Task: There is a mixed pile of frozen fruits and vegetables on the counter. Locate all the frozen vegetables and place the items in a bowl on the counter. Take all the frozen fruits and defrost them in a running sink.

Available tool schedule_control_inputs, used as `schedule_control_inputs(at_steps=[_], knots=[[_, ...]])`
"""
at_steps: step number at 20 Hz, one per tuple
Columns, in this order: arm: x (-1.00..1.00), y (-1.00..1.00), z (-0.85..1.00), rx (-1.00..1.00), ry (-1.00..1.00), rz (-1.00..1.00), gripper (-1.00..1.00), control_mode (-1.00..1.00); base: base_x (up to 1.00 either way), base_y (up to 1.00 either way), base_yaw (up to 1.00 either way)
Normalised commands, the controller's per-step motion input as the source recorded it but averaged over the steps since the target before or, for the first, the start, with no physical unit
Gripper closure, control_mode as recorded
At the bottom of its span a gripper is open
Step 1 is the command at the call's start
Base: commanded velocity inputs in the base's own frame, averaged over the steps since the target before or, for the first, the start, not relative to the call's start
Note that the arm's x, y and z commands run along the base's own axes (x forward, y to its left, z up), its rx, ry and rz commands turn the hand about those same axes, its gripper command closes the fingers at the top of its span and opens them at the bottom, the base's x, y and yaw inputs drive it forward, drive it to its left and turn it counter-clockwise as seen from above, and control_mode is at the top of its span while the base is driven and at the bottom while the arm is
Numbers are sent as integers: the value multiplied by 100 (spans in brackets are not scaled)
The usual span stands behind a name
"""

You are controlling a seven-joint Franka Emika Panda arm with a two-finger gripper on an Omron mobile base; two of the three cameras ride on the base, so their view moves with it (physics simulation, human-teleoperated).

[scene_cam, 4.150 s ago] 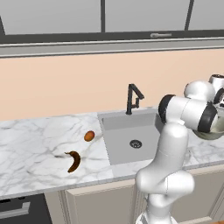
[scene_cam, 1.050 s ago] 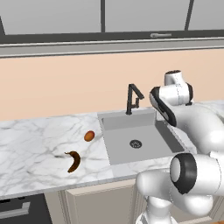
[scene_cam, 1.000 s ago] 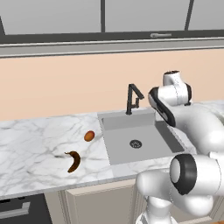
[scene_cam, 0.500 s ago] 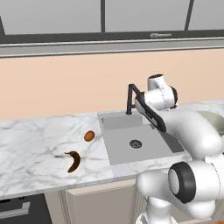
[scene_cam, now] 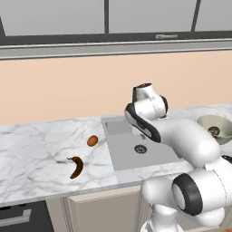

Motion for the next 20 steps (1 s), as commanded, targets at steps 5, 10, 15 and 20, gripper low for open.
schedule_control_inputs(at_steps=[5, 10, 15, 20], knots=[[8, 56, -20, 0, 2, 5, -100, -100, 0, 0, 0], [8, 53, -16, 2, 6, 6, -100, -100, 0, 0, 0], [10, 51, -11, 4, 8, 5, -100, -100, 0, 0, 0], [11, 51, -10, 6, 8, 5, -100, -100, 0, 0, 0]])
